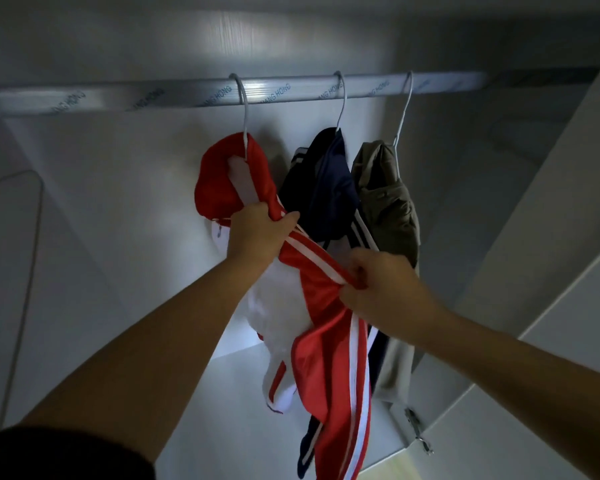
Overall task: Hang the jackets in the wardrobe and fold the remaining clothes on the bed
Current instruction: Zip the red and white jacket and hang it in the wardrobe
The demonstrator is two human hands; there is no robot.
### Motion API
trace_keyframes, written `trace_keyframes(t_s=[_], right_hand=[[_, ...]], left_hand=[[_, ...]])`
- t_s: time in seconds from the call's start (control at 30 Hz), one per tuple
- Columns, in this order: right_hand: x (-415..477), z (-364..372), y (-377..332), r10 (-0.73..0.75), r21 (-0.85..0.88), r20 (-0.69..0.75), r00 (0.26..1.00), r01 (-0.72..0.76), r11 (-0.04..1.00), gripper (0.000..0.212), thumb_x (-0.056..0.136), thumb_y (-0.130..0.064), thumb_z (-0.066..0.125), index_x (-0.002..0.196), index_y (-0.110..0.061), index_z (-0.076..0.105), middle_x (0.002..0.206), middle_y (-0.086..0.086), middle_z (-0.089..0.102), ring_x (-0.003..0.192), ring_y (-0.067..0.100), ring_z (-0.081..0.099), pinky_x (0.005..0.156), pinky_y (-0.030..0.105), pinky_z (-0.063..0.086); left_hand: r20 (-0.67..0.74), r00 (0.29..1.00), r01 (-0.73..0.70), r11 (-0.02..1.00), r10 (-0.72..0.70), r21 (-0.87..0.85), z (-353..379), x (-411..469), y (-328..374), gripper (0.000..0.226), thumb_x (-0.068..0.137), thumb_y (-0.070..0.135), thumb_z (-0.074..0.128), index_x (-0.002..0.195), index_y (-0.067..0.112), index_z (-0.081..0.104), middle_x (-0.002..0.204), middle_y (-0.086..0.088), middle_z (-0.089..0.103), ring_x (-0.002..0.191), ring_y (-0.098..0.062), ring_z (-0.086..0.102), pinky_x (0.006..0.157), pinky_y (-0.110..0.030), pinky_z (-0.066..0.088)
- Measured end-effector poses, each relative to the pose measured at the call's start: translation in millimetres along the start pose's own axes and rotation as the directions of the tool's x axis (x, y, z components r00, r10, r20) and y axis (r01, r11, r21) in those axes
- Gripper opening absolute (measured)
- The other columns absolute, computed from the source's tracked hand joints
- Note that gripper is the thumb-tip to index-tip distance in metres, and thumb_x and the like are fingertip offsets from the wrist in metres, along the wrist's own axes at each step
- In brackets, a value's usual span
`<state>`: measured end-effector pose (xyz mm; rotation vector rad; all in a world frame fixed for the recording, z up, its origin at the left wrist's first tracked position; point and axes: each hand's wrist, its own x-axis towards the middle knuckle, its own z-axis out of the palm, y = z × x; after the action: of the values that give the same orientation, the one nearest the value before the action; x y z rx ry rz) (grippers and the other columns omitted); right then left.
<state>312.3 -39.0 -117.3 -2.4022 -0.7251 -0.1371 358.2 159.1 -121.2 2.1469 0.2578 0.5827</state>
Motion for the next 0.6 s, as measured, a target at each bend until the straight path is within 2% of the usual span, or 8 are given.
trace_keyframes(t_s=[0.07, 0.13, 0.2, 0.3, 0.37, 0.43, 0.53, 0.6], right_hand=[[-11, 8, -12, -0.042, -0.063, 0.193, 0.98, 0.056, 0.996, 0.019, 0.082, -0.022, 0.063, 0.072, -0.027, 0.048, 0.066, -0.009, 0.055, 0.06, 0.0, 0.056, 0.054, 0.014, 0.044], [-18, 16, -14, 0.047, -0.236, 0.363, 0.931, 0.043, 0.971, 0.015, 0.086, -0.041, 0.061, 0.085, -0.028, 0.055, 0.08, -0.012, 0.06, 0.073, 0.003, 0.059, 0.066, 0.025, 0.052], [-11, 10, -10, 0.097, -0.286, 0.229, 0.969, -0.028, 0.958, 0.023, 0.088, -0.049, 0.054, 0.083, -0.027, 0.053, 0.076, -0.011, 0.057, 0.068, 0.005, 0.056, 0.064, 0.026, 0.05], [8, 0, -12, -0.05, -0.229, -0.162, 0.986, 0.012, 0.973, 0.018, 0.09, -0.039, 0.054, 0.083, -0.025, 0.044, 0.075, -0.011, 0.048, 0.062, 0.008, 0.049, 0.056, 0.027, 0.042], [23, 4, -14, -0.063, -0.267, -0.126, 0.99, 0.027, 0.963, 0.017, 0.092, -0.034, 0.052, 0.104, -0.022, 0.05, 0.096, -0.005, 0.055, 0.08, 0.015, 0.057, 0.066, 0.032, 0.047], [39, 12, -10, 0.023, -0.359, -0.002, 1.0, -0.022, 0.933, 0.018, 0.096, -0.026, 0.047, 0.112, -0.018, 0.05, 0.107, 0.005, 0.061, 0.095, 0.027, 0.061, 0.077, 0.037, 0.049], [50, 9, -1, 0.075, -0.388, -0.011, 0.997, -0.074, 0.919, 0.013, 0.095, -0.023, 0.048, 0.101, -0.015, 0.056, 0.103, 0.01, 0.064, 0.099, 0.032, 0.061, 0.079, 0.036, 0.046], [54, 10, 1, 0.084, -0.352, -0.015, 0.996, -0.084, 0.932, 0.01, 0.09, -0.026, 0.054, 0.09, -0.016, 0.056, 0.096, 0.007, 0.065, 0.097, 0.03, 0.061, 0.076, 0.034, 0.046]], left_hand=[[0.024, 0.999, 0.04, 0.997, -0.039, -0.064, 4, -1, 9, 0.04, 0.085, 0.036, 0.07, 0.063, 0.005, 0.058, 0.06, -0.007, 0.063, 0.053, -0.018, 0.063, 0.053, -0.028, 0.053], [0.088, 0.994, 0.074, 0.983, -0.06, -0.167, 8, -6, 17, 0.044, 0.086, 0.04, 0.067, 0.072, -0.002, 0.063, 0.054, -0.004, 0.063, 0.048, -0.015, 0.063, 0.048, -0.028, 0.054], [0.148, 0.988, 0.073, 0.97, -0.039, -0.231, 9, -12, 18, 0.046, 0.09, 0.042, 0.061, 0.072, 0.0, 0.062, 0.049, 0.0, 0.062, 0.043, -0.011, 0.061, 0.042, -0.02, 0.049], [0.065, 0.997, -0.036, 0.98, 0.05, -0.198, 3, -18, 9, 0.045, 0.095, 0.038, 0.054, 0.066, 0.004, 0.058, 0.069, -0.008, 0.063, 0.055, -0.016, 0.065, 0.05, -0.021, 0.05], [0.017, 0.996, -0.089, 0.984, 0.093, -0.155, -4, -18, 3, 0.045, 0.097, 0.034, 0.052, 0.06, 0.008, 0.054, 0.071, -0.009, 0.061, 0.055, -0.017, 0.064, 0.053, -0.022, 0.05], [0.019, 0.994, -0.105, 0.983, 0.109, -0.153, -13, -19, -4, 0.046, 0.097, 0.027, 0.052, 0.054, 0.011, 0.049, 0.053, -0.003, 0.055, 0.044, -0.013, 0.057, 0.046, -0.018, 0.044], [-0.037, 0.981, -0.191, 0.981, 0.19, -0.022, -30, -20, -25, 0.052, 0.095, 0.011, 0.054, 0.047, 0.016, 0.036, 0.041, 0.001, 0.034, 0.04, -0.013, 0.036, 0.043, -0.014, 0.026], [-0.026, 0.972, -0.233, 0.972, 0.233, -0.008, -38, -21, -37, 0.051, 0.092, 0.005, 0.057, 0.048, 0.013, 0.032, 0.044, -0.003, 0.031, 0.044, -0.013, 0.03, 0.046, -0.017, 0.024]])
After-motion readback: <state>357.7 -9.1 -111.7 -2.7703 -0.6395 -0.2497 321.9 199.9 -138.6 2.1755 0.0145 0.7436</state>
